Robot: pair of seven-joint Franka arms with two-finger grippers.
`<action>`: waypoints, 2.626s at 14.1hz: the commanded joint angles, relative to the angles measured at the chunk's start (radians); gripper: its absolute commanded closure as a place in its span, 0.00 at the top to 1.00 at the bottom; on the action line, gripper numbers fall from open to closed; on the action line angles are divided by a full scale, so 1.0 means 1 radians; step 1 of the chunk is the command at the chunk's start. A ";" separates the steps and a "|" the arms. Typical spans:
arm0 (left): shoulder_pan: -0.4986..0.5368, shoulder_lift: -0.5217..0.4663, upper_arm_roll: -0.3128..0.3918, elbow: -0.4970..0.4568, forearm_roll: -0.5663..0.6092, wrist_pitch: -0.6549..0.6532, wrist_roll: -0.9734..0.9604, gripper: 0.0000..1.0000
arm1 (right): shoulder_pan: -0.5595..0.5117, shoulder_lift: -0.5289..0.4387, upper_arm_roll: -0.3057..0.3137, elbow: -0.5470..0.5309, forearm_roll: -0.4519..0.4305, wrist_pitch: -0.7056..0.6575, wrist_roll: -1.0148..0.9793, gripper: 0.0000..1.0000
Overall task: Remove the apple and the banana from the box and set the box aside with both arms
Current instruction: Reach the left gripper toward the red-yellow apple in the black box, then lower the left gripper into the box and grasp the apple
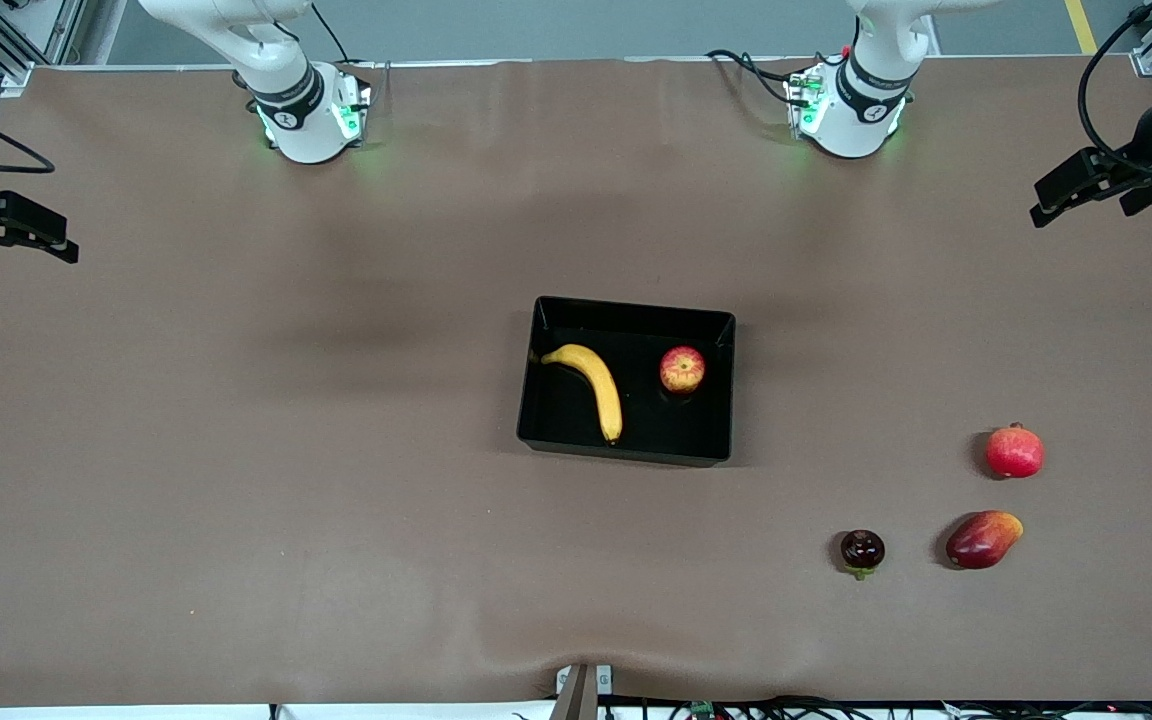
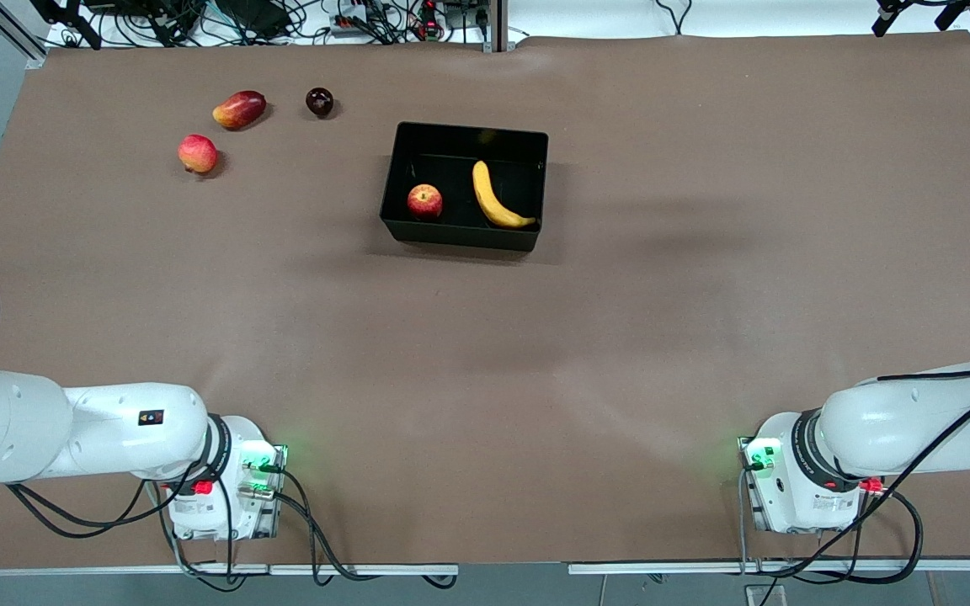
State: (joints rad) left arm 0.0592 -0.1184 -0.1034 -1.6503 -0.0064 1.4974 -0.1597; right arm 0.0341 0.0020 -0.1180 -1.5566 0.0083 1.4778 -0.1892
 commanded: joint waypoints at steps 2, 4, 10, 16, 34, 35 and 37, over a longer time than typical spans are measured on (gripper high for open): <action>-0.002 0.017 0.001 0.040 0.013 -0.019 -0.011 1.00 | 0.007 -0.013 -0.005 -0.008 0.004 -0.005 -0.009 1.00; 0.001 0.023 0.001 0.061 0.014 -0.020 -0.007 1.00 | 0.007 -0.013 -0.005 -0.008 0.004 -0.005 -0.010 1.00; -0.025 0.100 -0.062 0.089 0.000 -0.019 -0.094 1.00 | 0.007 -0.014 -0.005 -0.008 0.004 -0.005 -0.010 1.00; -0.036 0.307 -0.249 0.197 0.002 0.000 -0.328 1.00 | 0.007 -0.014 -0.005 -0.008 0.005 -0.005 -0.009 1.00; -0.392 0.824 -0.254 0.172 0.215 0.429 -0.932 1.00 | 0.018 -0.011 -0.005 -0.005 0.012 0.004 -0.009 1.00; -0.391 0.830 -0.253 0.159 0.227 0.429 -0.951 1.00 | 0.018 -0.011 -0.005 -0.005 0.012 0.004 -0.009 1.00; -0.398 0.861 -0.252 0.158 0.261 0.429 -1.009 1.00 | 0.018 -0.010 -0.005 -0.005 0.012 0.006 -0.009 1.00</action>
State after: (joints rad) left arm -0.3300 0.7272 -0.3573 -1.4904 0.2143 1.9311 -1.1081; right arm 0.0457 0.0020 -0.1161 -1.5567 0.0094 1.4807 -0.1893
